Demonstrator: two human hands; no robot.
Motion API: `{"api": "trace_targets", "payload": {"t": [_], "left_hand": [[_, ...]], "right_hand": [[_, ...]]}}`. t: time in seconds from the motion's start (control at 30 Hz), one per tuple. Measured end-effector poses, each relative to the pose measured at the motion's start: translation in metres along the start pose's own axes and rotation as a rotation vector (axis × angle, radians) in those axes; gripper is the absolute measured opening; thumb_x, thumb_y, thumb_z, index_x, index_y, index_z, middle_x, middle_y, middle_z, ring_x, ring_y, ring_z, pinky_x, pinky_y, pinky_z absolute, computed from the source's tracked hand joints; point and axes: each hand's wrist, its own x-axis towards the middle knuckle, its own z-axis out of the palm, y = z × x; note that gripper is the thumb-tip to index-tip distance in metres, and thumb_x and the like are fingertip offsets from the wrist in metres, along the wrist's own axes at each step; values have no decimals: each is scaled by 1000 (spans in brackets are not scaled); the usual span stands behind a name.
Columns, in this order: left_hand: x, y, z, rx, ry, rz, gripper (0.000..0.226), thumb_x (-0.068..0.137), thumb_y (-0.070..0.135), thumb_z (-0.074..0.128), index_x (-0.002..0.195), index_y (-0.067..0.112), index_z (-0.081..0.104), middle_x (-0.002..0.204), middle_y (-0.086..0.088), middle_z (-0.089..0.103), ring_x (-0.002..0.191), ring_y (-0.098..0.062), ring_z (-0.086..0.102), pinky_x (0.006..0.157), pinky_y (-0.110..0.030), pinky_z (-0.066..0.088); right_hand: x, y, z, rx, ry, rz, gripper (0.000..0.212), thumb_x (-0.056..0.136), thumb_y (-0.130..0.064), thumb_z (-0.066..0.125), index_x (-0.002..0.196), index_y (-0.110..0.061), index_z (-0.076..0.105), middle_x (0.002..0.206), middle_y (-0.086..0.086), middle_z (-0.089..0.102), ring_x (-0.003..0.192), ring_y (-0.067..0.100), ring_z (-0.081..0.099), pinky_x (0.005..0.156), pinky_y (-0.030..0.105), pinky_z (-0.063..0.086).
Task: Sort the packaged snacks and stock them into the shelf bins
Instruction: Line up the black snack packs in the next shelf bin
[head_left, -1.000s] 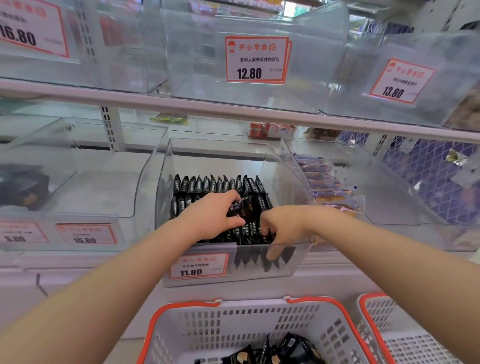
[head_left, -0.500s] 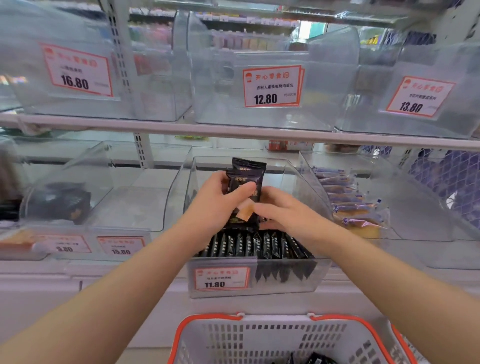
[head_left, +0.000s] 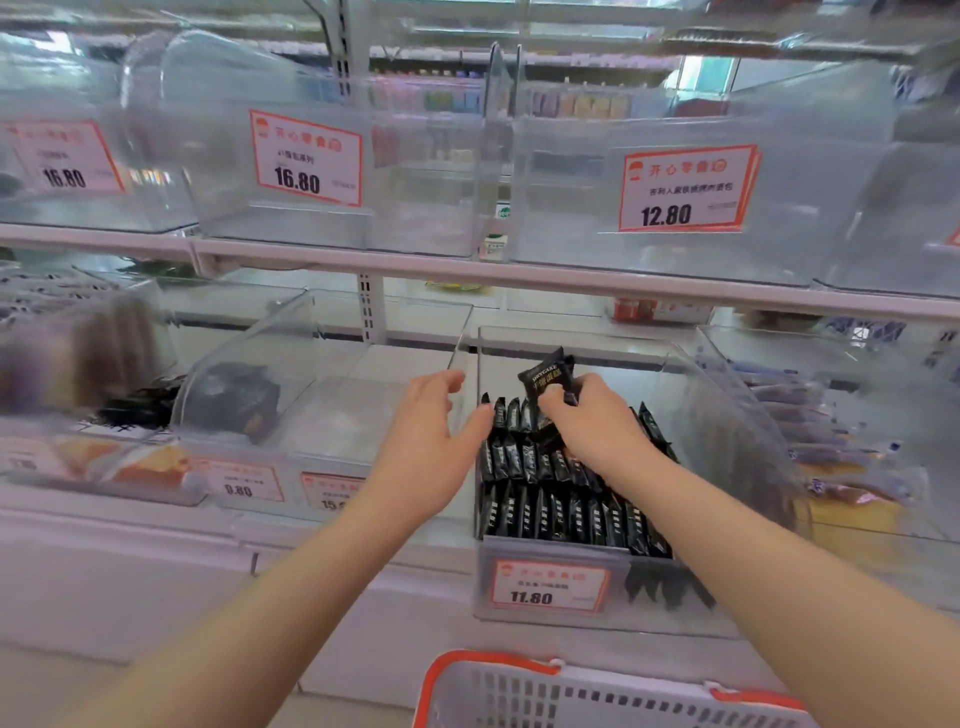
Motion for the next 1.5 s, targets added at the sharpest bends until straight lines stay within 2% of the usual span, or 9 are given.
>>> {"api": "trace_targets", "payload": {"t": [0.1,0.2,0.37,0.47,0.67,0.83,1.07,1.27,1.5], "left_hand": [[5,-10,1,-115,-98,-48,56,90,39,52,140,18,37,136,7,46,110,-2,47,89,-19,33],[12,-17,6,-173,-164,-33,55,90,33,56,140,20,38,134,10,48,108,-1,48,85,-14,35],[14,-23,11,-219,-104,1,52,86,31,59,135,23,44,120,16,51,95,12,50,72,-2,40],[14,-28,11,-250,-110,3,53,84,35,59,135,26,45,120,18,51,90,22,48,73,-2,44],[13,-33,15,-283,-94,2,49,86,37,58,133,25,47,125,12,55,100,9,52,88,-20,49],[17,-34,15,-216,-81,21,51,85,39,56,134,28,46,109,24,50,92,19,48,70,6,37],[8,-20,2,26,-18,-15,39,85,42,58,119,24,54,96,14,53,78,-2,51,61,-9,34],[-37,24,-16,423,13,307,22,90,31,49,108,19,52,89,9,42,82,-15,47,64,-29,34],[-108,30,41,676,-393,387,20,91,36,41,101,20,48,103,-5,62,97,-29,59,69,-36,43]], "right_hand": [[32,-6,14,-310,-2,-105,29,95,-33,42,83,-7,45,66,2,48,64,21,49,46,26,28],[54,-11,30,-500,-5,-113,34,95,-29,46,69,-8,43,63,2,44,68,23,45,49,27,30],[77,-6,51,-472,-18,-66,21,93,-27,52,92,-6,49,104,15,61,79,23,48,64,29,37],[78,-5,56,-406,-171,-96,44,83,-32,65,113,-4,49,119,14,56,99,27,54,73,28,43],[80,7,66,-441,-214,-192,50,81,-23,65,125,-5,50,122,13,56,112,30,54,86,33,44],[90,9,77,-441,-94,-156,54,80,-21,67,126,-4,46,124,15,53,112,29,52,82,31,41],[41,5,36,-365,-290,-248,69,85,-38,62,141,-8,33,138,10,47,120,23,50,93,30,39],[-59,3,-14,-274,-3,-558,15,88,-35,58,94,-22,58,79,-20,42,71,-4,40,64,11,28],[-138,75,-41,-287,-141,-558,7,88,-21,59,83,-17,61,68,-15,47,60,-5,43,58,13,32]]}}
